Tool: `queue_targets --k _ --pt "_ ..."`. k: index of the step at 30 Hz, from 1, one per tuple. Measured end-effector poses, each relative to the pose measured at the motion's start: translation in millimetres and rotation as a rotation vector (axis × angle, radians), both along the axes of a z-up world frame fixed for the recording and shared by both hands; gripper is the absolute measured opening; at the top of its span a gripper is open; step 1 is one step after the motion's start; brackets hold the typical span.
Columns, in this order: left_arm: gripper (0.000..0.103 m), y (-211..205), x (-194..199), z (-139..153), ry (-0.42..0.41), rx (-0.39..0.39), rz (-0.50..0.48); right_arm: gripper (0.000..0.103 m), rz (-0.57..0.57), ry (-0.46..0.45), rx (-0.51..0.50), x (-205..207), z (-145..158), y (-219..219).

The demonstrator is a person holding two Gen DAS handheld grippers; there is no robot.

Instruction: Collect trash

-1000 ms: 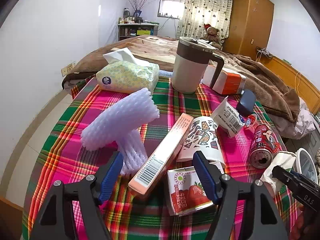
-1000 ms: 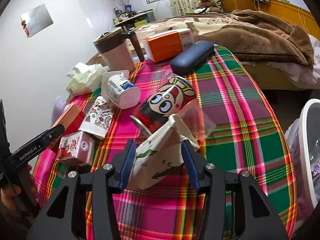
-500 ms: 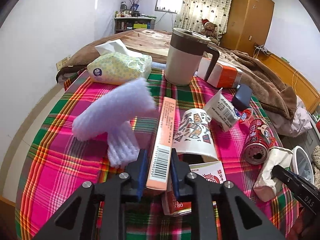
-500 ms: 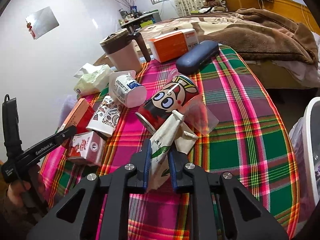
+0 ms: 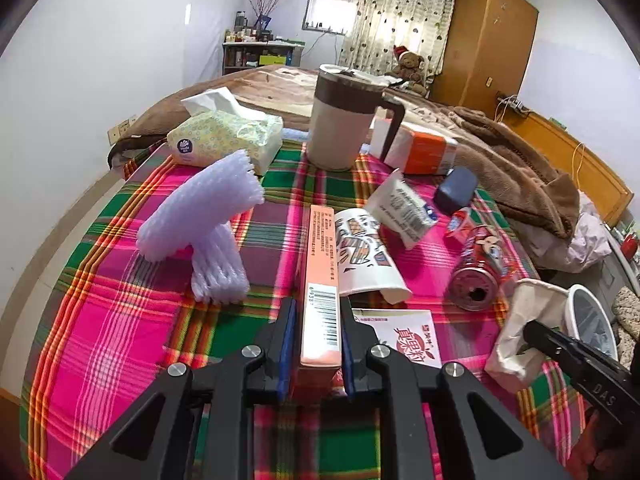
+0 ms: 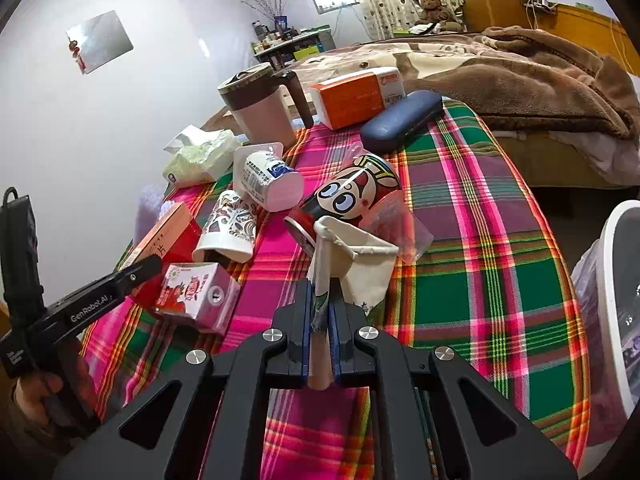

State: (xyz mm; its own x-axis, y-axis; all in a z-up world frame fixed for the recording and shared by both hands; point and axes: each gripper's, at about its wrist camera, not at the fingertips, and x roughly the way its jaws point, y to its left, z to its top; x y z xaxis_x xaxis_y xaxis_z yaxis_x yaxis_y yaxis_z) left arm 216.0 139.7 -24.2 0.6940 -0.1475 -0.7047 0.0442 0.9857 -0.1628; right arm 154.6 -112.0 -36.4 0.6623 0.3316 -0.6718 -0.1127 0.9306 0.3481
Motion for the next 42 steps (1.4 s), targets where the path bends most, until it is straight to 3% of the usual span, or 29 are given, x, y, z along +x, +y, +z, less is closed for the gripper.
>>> queue_targets --k 26,31,39,41,42 --pt "0.020 -28.7 -70.6 34.4 -0.126 -0.043 0.007 0.007 0.010 -0.062 0.024 -32.6 19.4 -26.0" --pt "0.020 -43.4 -78.8 41.4 -0.148 -0.019 -0.013 0.007 0.001 -0.075 0.026 -37.1 23.5 -31.7" --pt "0.020 -44.7 -79.3 13.9 -0.062 -0.022 -0.002 0.007 -0.006 -0.073 0.033 -39.8 21.2 -39.2" --pt "0.023 -47.8 -79.0 8.1 -0.057 0.002 0.001 0.007 -0.006 -0.071 0.036 -40.3 20.7 -40.0" --pt "0.035 -49.1 -77.9 5.4 -0.051 0.005 0.007 0.007 -0.006 -0.071 0.036 -40.6 20.7 -40.3"
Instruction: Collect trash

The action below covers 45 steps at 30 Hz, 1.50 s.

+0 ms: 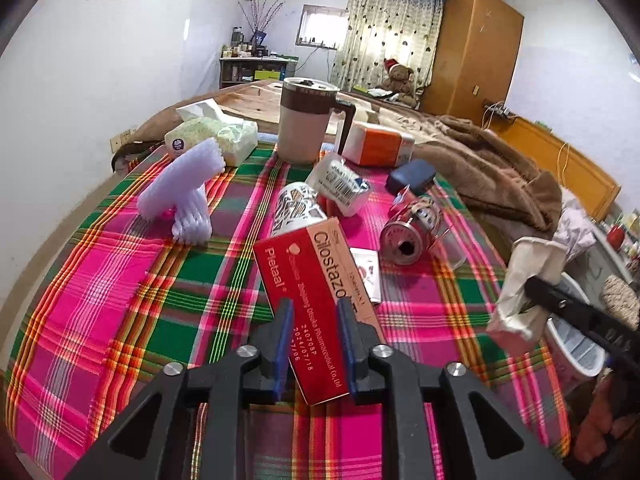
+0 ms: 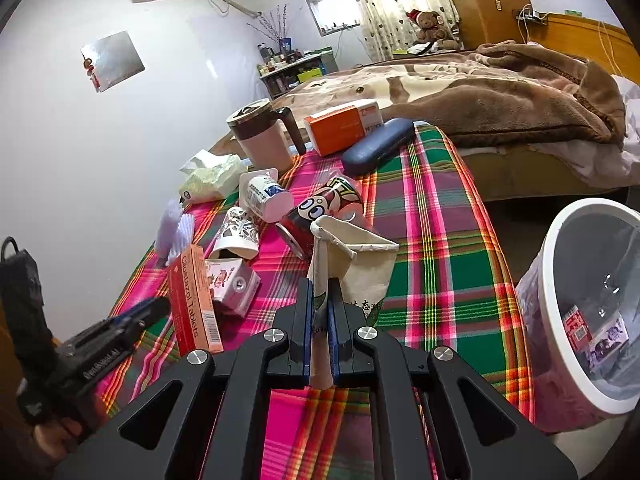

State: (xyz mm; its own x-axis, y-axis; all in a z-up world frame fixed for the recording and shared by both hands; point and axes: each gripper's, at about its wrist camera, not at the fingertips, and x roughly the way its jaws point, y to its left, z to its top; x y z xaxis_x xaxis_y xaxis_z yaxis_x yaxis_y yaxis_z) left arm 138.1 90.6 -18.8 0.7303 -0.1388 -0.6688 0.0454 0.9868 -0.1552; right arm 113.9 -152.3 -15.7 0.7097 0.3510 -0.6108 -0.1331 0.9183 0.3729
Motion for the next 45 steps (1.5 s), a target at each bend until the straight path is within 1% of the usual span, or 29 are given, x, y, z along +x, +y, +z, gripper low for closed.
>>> queue_targets --k 1,2,3,5,7,9,10,12,14,15,17,18,19,22,24,25,27,28,29,30,31,32,33,36,39,42,43,45 --pt "0.059 0.5 1.5 -2.9 0.007 -0.014 0.007 0.007 0.001 -0.001 0.000 -0.6 0.1 -0.2" --pt "0.070 1.5 3.5 -5.3 0.014 -0.034 0.013 0.007 0.001 -0.001 0.000 -1.6 0.2 -0.7" --pt "0.077 3.3 5.9 -8.1 0.026 -0.066 0.025 0.007 0.001 -0.001 0.000 -2.2 0.0 -1.1" --pt "0.077 3.7 9.3 -11.6 0.035 -0.087 0.036 0.007 0.001 0.000 -0.004 -2.8 -0.3 -2.0" --pt "0.077 1.3 17.0 -17.5 0.066 -0.066 0.056 0.007 -0.002 0.003 -0.003 -2.4 -0.8 -3.3" --pt "0.077 1.5 22.1 -24.3 0.091 -0.079 0.083 0.007 -0.003 0.005 0.001 -2.5 -1.3 -4.1" --pt "0.077 1.8 22.2 -25.9 0.093 -0.090 0.093 0.007 -0.002 0.004 -0.001 -2.9 -1.5 -4.5" --pt "0.077 -0.2 21.2 -26.1 0.079 -0.073 0.097 0.007 0.000 0.005 -0.005 -4.1 -1.8 -5.6" --pt "0.071 -1.8 22.4 -26.8 0.088 -0.065 0.095 0.007 -0.003 0.005 -0.001 -4.2 -2.3 -7.5" --pt "0.066 -2.5 23.2 -26.5 0.093 -0.065 0.095 0.007 -0.005 0.007 0.001 -4.5 -2.8 -8.7" --pt "0.063 -5.2 24.4 -25.6 0.092 -0.049 0.097 0.007 -0.006 0.007 0.006 -6.4 -3.2 -9.9" --pt "0.050 -6.5 23.5 -24.1 0.083 -0.044 0.094 0.007 -0.006 0.006 0.004 -7.0 -3.0 -10.6" --pt "0.043 -8.2 22.4 -22.0 0.071 -0.040 0.088 0.007 -0.007 0.006 0.005 -7.4 -2.8 -11.4" --pt "0.035 -12.0 20.8 -15.5 0.049 -0.019 0.083 0.007 -0.013 0.000 0.011 -8.5 -1.2 -15.1" --pt "0.034 -14.2 19.1 -12.8 0.041 -0.009 0.078 0.007 -0.016 -0.004 0.014 -9.3 -0.3 -17.3" --pt "0.034 -15.2 19.2 -13.0 0.046 0.006 0.086 0.007 -0.017 -0.004 0.017 -9.8 -0.1 -18.3" --pt "0.039 -13.4 21.6 -15.8 0.055 -0.008 0.100 0.007 -0.016 -0.005 0.019 -10.2 -0.5 -19.4" --pt "0.048 -12.6 23.4 -17.6 0.069 -0.013 0.106 0.007 -0.016 -0.005 0.020 -10.5 -0.7 -19.9" --pt "0.054 -12.7 25.0 -19.4 0.077 -0.023 0.104 0.007 -0.015 -0.005 0.021 -11.4 -0.9 -20.6" --pt "0.064 -12.6 26.2 -21.6 0.083 -0.043 0.097 0.007 -0.014 -0.004 0.021 -11.3 -1.2 -21.3" --pt "0.065 -13.7 26.8 -23.6 0.083 -0.068 0.086 0.007 -0.015 -0.004 0.020 -11.0 -1.7 -22.1" --pt "0.065 -15.5 27.6 -25.0 0.085 -0.068 0.082 0.007 -0.016 -0.002 0.020 -10.5 -2.2 -23.2" --pt "0.065 -18.0 29.3 -26.6 0.093 -0.052 0.096 0.007 -0.017 0.001 0.023 -9.8 -2.9 -24.4" --pt "0.077 -23.2 34.7 -30.6 0.107 -0.038 0.128 0.007 -0.017 0.008 0.025 -7.9 -5.4 -27.0" --pt "0.077 -29.7 43.2 -36.6 0.135 0.008 0.151 0.007 -0.013 0.014 0.024 -6.5 -7.4 -28.4" --pt "0.077 -31.2 49.1 -43.0 0.161 -0.013 0.152 0.007 -0.010 0.022 0.028 -4.5 -8.8 -30.2" --pt "0.072 -32.2 48.7 -43.6 0.157 -0.007 0.152 0.007 -0.007 0.021 0.025 -4.5 -8.6 -30.2" --pt "0.070 -35.2 46.0 -42.6 0.135 0.020 0.146 0.007 -0.005 0.019 0.023 -5.4 -8.5 -30.9"
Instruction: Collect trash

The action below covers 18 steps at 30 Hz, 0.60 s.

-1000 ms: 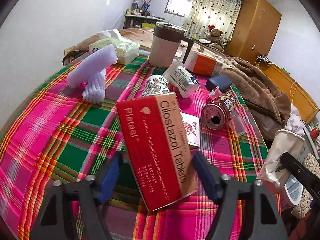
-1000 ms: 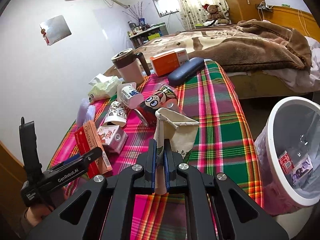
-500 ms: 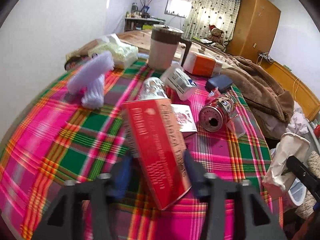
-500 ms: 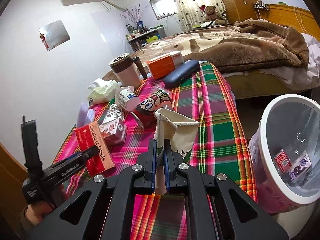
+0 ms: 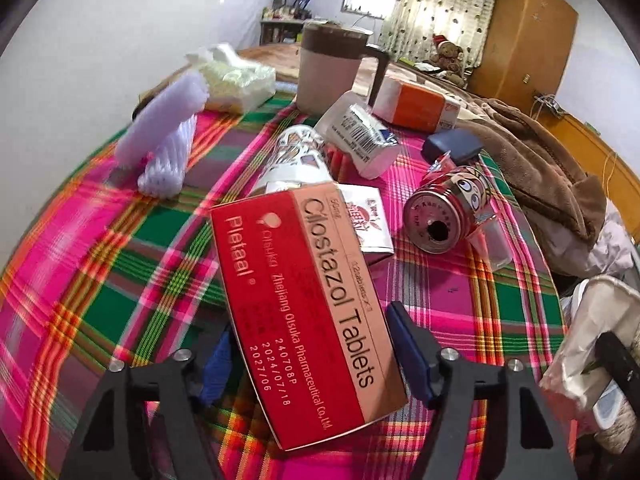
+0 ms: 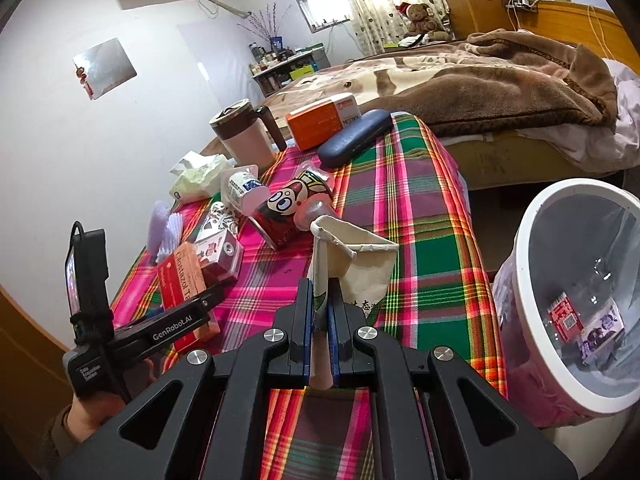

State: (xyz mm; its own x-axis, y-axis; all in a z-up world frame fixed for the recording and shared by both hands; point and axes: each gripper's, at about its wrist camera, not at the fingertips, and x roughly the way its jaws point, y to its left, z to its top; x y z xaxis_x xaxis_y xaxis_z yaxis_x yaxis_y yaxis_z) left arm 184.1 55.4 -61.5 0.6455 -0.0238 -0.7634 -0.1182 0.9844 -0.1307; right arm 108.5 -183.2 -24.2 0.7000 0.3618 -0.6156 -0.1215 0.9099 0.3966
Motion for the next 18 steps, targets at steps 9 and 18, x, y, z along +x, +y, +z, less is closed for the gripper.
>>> queue_targets --k 9,18 --pt "0.067 -12.3 -22.2 26.7 -0.080 0.028 -0.041 0.007 -0.024 -0.011 0.012 -5.2 4.8 -13.5" --pt "0.067 -53.9 -46.4 68.0 -0.176 0.010 -0.171 0.007 -0.076 -0.066 -0.015 -17.9 24.8 -43.1"
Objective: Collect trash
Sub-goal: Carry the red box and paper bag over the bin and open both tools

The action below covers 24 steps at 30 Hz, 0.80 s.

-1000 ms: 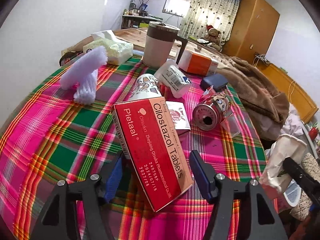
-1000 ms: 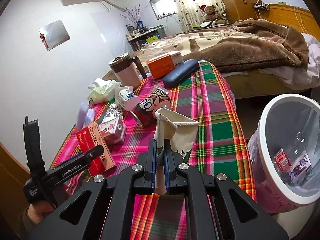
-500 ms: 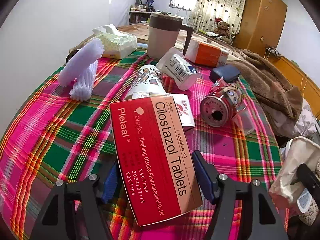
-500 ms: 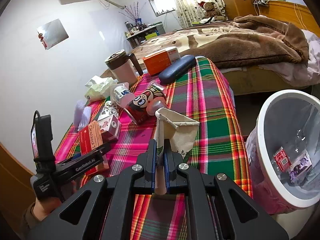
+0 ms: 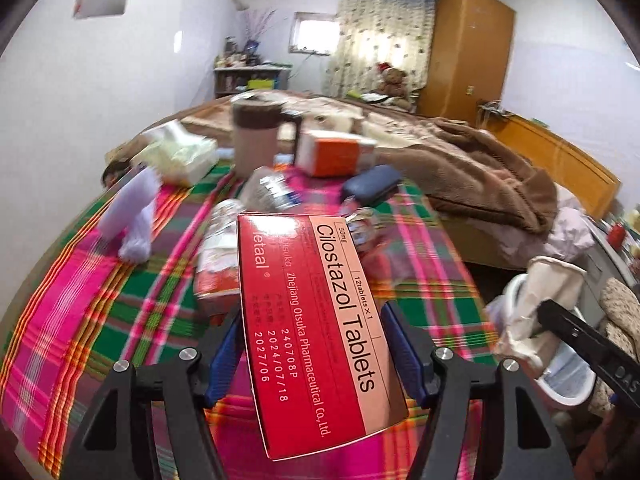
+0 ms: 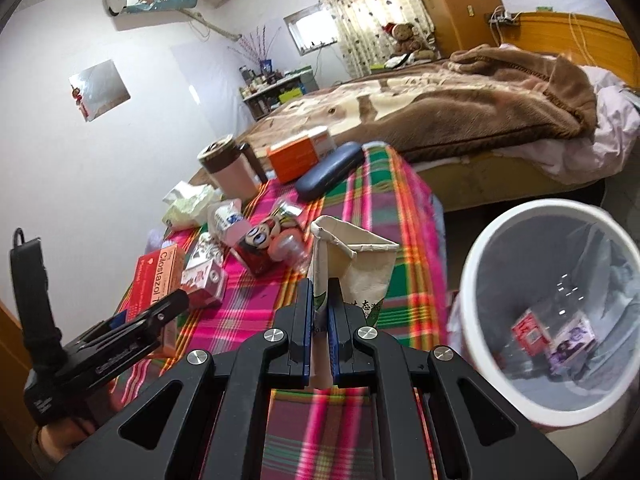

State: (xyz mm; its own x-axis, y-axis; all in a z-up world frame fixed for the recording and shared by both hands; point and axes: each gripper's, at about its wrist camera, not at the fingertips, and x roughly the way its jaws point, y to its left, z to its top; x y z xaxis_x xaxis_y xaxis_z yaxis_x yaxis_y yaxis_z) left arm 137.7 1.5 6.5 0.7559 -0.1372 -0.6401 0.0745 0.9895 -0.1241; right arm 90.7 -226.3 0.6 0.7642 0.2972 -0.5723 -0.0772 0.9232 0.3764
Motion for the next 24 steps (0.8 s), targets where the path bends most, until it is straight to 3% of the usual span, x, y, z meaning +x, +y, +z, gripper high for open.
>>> queue_targets --k 13,24 --pt "0.067 -91.0 -16.8 30.3 -0.076 -0.010 -0.237 0.007 -0.099 -0.033 -0.069 -19.1 11.0 -56.3" --pt "0.067 -169.6 -15.1 21.1 -0.038 -0.036 -0.430 0.007 -0.172 0.035 -0.098 -10.7 -6.4 -107.6"
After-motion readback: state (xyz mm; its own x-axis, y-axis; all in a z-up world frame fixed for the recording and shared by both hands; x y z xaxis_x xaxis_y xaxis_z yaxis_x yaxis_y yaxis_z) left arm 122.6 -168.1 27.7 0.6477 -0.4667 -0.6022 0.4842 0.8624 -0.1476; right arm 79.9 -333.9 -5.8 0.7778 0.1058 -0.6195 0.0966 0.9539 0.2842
